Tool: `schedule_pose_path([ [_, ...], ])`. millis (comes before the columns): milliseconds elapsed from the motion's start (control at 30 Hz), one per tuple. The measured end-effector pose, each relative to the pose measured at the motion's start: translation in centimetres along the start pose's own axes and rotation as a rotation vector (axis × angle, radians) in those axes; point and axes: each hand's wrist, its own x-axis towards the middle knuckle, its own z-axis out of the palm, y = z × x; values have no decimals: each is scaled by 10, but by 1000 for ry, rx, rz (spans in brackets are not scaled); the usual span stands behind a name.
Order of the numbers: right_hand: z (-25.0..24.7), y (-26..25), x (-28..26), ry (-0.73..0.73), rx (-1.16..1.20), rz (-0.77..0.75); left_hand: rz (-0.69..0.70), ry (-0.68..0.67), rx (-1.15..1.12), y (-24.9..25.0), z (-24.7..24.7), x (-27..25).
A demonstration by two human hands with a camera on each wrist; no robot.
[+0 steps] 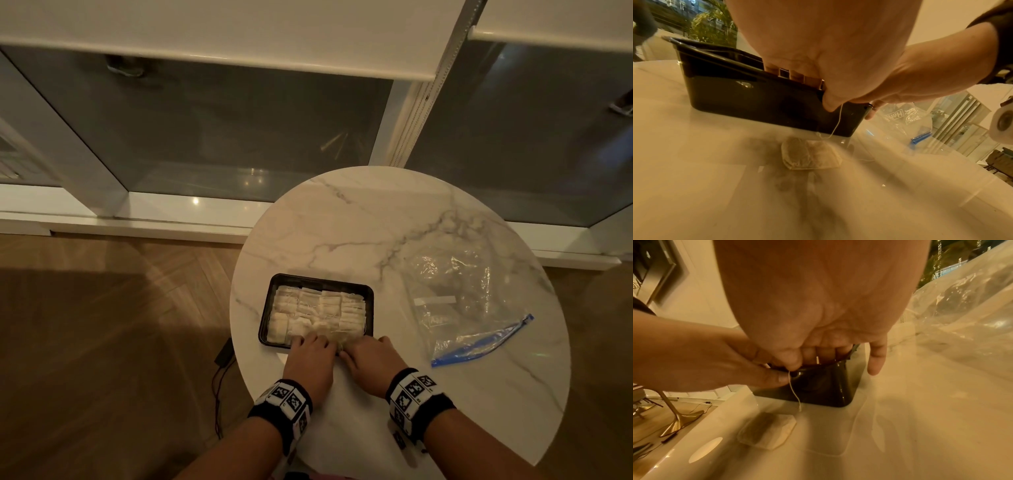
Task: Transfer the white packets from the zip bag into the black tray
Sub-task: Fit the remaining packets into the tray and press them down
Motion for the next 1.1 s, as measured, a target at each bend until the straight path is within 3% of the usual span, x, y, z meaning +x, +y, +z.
schedule_pose_path([
  [500,1,-4,2,-15,123,-39,-23,56,-95,5,1,-7],
  [667,-1,-6,-2,117,-26,-24,-9,240,-334,-10,-5,-18],
  [767,4,-3,-2,151,-65,-24,-95,425,-448,-26,-7,-31],
  [833,5,-3,-2,166,-68,-22,-121,458,-455,-33,-4,-40],
  [1100,3,-3,1,142,-70,-54,-209,114,-362,-32,24,-47],
])
